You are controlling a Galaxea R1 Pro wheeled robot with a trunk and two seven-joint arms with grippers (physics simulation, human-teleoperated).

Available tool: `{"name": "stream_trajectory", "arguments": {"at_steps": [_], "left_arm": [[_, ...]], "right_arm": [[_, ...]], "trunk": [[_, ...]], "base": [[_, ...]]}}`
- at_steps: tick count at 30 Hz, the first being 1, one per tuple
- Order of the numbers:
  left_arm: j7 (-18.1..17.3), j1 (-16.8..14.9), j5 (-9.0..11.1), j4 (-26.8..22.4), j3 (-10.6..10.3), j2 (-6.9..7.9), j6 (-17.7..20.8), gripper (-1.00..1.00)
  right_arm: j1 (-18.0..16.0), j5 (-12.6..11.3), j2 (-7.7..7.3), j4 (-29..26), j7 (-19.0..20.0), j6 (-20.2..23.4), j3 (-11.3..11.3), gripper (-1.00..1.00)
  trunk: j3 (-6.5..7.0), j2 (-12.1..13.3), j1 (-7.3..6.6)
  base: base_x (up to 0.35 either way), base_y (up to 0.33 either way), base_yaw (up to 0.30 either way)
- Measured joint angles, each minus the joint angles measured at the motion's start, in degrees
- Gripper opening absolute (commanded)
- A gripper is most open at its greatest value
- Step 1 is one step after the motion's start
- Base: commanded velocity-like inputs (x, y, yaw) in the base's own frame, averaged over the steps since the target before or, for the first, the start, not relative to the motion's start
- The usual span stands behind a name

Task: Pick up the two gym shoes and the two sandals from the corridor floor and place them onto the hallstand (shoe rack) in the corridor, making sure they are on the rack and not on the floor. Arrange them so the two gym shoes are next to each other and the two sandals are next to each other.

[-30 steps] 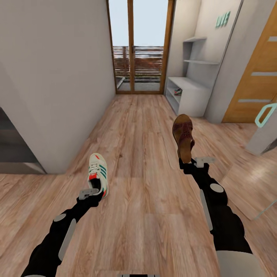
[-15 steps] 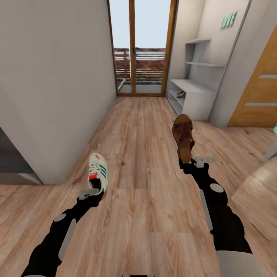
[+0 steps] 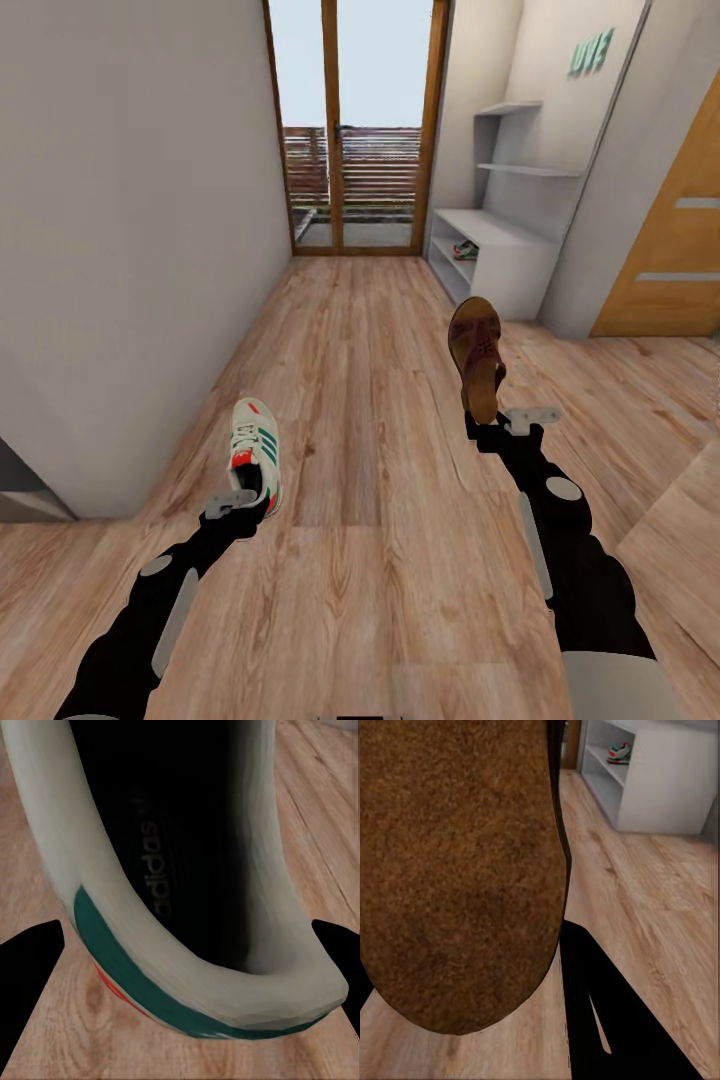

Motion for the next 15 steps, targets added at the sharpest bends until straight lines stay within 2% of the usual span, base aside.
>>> {"name": "stream_trajectory", "arguments": {"at_steps": [15], "left_arm": [[0.00, 0.01, -0.01, -0.02, 0.01, -0.05, 0.00, -1.00]], "right_arm": [[-0.01, 0.01, 0.01, 0.01, 0.01, -0.03, 0.00, -1.00]], "trunk": [[0.34, 0.00, 0.00]], "base": [[0.347, 0.000, -0.009]]}}
